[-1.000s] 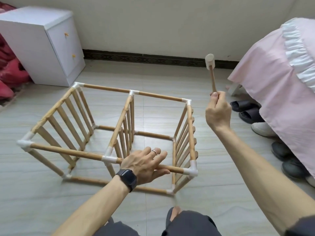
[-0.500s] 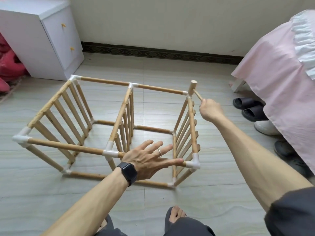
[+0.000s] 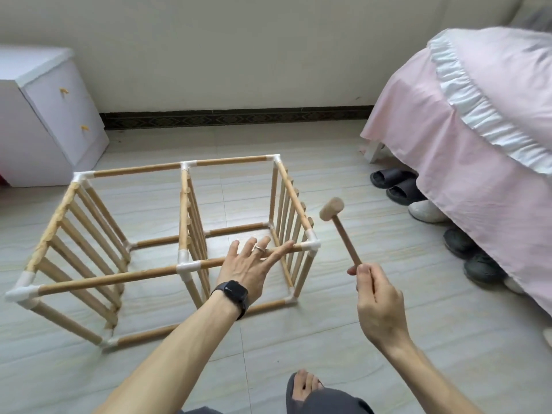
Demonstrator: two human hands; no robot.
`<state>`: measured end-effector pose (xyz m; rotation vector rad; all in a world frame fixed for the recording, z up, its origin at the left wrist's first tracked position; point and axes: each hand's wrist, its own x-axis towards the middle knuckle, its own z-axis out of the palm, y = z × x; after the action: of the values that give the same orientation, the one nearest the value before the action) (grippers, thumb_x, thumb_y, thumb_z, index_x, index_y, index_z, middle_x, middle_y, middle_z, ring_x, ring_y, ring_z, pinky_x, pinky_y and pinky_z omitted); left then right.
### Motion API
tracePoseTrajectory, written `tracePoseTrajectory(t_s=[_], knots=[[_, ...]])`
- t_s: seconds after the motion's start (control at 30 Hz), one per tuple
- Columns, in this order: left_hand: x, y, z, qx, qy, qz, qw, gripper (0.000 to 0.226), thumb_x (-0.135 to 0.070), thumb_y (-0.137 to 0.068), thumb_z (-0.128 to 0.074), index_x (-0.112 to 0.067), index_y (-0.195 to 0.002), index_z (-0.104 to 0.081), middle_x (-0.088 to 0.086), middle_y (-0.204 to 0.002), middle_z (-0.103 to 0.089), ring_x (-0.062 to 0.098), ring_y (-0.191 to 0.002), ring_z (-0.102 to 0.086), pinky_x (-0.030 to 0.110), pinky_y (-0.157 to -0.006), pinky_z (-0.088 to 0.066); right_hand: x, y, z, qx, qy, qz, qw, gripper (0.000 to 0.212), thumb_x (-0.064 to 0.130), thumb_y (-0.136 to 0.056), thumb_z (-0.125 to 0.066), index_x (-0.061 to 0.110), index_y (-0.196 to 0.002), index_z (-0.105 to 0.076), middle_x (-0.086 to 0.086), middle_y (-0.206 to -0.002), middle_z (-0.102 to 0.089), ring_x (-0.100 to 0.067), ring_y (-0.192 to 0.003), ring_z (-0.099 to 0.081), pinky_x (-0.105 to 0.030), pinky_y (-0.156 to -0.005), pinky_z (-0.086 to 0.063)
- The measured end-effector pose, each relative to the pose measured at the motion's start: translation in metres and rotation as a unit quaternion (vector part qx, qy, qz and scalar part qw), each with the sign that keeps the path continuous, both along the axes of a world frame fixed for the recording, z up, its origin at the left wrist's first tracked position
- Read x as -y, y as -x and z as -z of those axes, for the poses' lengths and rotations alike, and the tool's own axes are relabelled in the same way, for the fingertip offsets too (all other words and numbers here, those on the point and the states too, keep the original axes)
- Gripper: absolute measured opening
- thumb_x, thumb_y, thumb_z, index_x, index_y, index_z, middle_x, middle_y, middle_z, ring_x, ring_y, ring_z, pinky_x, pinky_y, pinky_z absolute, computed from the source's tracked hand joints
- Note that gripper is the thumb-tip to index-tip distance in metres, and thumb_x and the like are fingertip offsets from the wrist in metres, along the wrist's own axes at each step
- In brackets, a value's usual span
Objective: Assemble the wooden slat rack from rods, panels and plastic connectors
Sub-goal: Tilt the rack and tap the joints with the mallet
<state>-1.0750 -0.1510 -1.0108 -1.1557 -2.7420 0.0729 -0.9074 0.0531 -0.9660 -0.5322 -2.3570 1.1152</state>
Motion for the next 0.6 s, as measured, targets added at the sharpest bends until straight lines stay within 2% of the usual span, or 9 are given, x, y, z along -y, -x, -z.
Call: tracePoseTrajectory(t_s=[0.07, 0.17, 0.3, 0.37, 0.4, 0.43, 0.47, 0.53, 0.6], knots=[[0.003, -0.007, 0.002, 0.004, 0.008, -0.008, 1.0, 0.113, -0.017, -0.086, -0.056, -0.046, -0.142, 0.038, 0.005, -0.157, -0.017, 0.03, -0.135, -0.029, 0.053, -0.107, -0.022, -0.001, -0.003, 0.0, 0.015, -0.017, 0.0, 1.0, 0.027, 0.038, -0.108, -0.035, 0.031, -0.09, -0.054, 0.009, -0.056, -0.054, -0.01, -0.045, -0.048, -0.019, -0.045, -0.035], [0.009, -0.008, -0.003, 0.037, 0.03, -0.01, 0.999, 0.119, -0.019, -0.083, -0.059, -0.048, -0.137, 0.043, 0.004, -0.16, -0.01, 0.027, -0.142, -0.021, 0.052, -0.115, -0.013, -0.006, 0.001, 0.0, 0.164, -0.056, -0.03, 0.984, 0.03, 0.033, -0.108, -0.036, 0.028, -0.088, -0.058, 0.005, -0.07, -0.067, -0.013, -0.064, -0.058, -0.031, -0.065, -0.046], [0.015, -0.007, -0.009, 0.075, 0.025, -0.002, 0.997, 0.116, -0.021, -0.083, -0.057, -0.052, -0.135, 0.042, 0.003, -0.164, -0.007, 0.025, -0.149, -0.011, 0.049, -0.12, -0.001, 0.0, 0.002, -0.004, 0.011, -0.029, 0.004, 1.0, 0.029, 0.036, -0.108, -0.035, 0.031, -0.089, -0.055, 0.011, -0.054, -0.057, -0.01, -0.05, -0.055, -0.02, -0.049, -0.039], [0.022, -0.009, -0.012, 0.076, 0.034, -0.002, 0.997, 0.112, -0.023, -0.087, -0.055, -0.051, -0.136, 0.042, 0.001, -0.165, -0.003, 0.023, -0.152, -0.005, 0.048, -0.121, 0.003, 0.002, 0.006, -0.003, 0.056, -0.055, -0.008, 0.997, 0.03, 0.039, -0.107, -0.03, 0.031, -0.088, -0.052, 0.012, -0.055, -0.056, -0.01, -0.055, -0.056, -0.02, -0.053, -0.041], [0.027, -0.011, -0.013, 0.074, 0.032, -0.008, 0.997, 0.108, -0.024, -0.089, -0.054, -0.05, -0.139, 0.039, 0.0, -0.166, -0.002, 0.023, -0.152, -0.003, 0.048, -0.121, 0.003, 0.003, 0.007, -0.001, 0.137, -0.072, -0.026, 0.988, 0.032, 0.04, -0.107, -0.029, 0.03, -0.088, -0.053, 0.011, -0.063, -0.061, -0.012, -0.062, -0.059, -0.03, -0.061, -0.047], [0.034, -0.013, -0.015, 0.061, 0.022, -0.017, 0.998, 0.103, -0.026, -0.09, -0.054, -0.048, -0.145, 0.03, 0.0, -0.166, -0.004, 0.023, -0.153, -0.004, 0.049, -0.121, 0.001, 0.004, 0.008, 0.002, 0.209, -0.081, -0.042, 0.974, 0.034, 0.041, -0.106, -0.03, 0.029, -0.088, -0.055, 0.009, -0.071, -0.065, -0.019, -0.072, -0.062, -0.039, -0.068, -0.05], [0.044, -0.016, -0.017, 0.038, 0.001, -0.025, 0.999, 0.097, -0.028, -0.089, -0.057, -0.045, -0.153, 0.014, 0.001, -0.165, -0.012, 0.024, -0.153, -0.011, 0.051, -0.122, -0.005, 0.006, 0.008, 0.006, 0.236, -0.079, -0.051, 0.967, 0.034, 0.042, -0.106, -0.031, 0.027, -0.088, -0.057, 0.007, -0.075, -0.066, -0.021, -0.074, -0.062, -0.042, -0.071, -0.05], [0.069, -0.023, -0.021, -0.005, -0.059, -0.042, 0.997, 0.089, -0.03, -0.077, -0.075, -0.037, -0.154, -0.028, 0.004, -0.157, -0.036, 0.026, -0.144, -0.035, 0.056, -0.116, -0.027, 0.016, 0.005, 0.013, 0.198, -0.052, -0.057, 0.977, 0.034, 0.04, -0.106, -0.035, 0.026, -0.082, -0.056, 0.005, -0.064, -0.063, -0.014, -0.064, -0.059, -0.041, -0.063, -0.048], [0.107, -0.026, -0.018, -0.061, -0.111, -0.061, 0.99, 0.089, -0.029, -0.067, -0.084, -0.032, -0.146, -0.043, 0.007, -0.149, -0.042, 0.028, -0.136, -0.041, 0.059, -0.108, -0.037, 0.031, 0.005, 0.021, 0.15, -0.01, -0.068, 0.986, 0.036, 0.038, -0.107, -0.035, 0.026, -0.078, -0.052, 0.006, -0.059, -0.061, -0.013, -0.058, -0.057, -0.032, -0.053, -0.042]])
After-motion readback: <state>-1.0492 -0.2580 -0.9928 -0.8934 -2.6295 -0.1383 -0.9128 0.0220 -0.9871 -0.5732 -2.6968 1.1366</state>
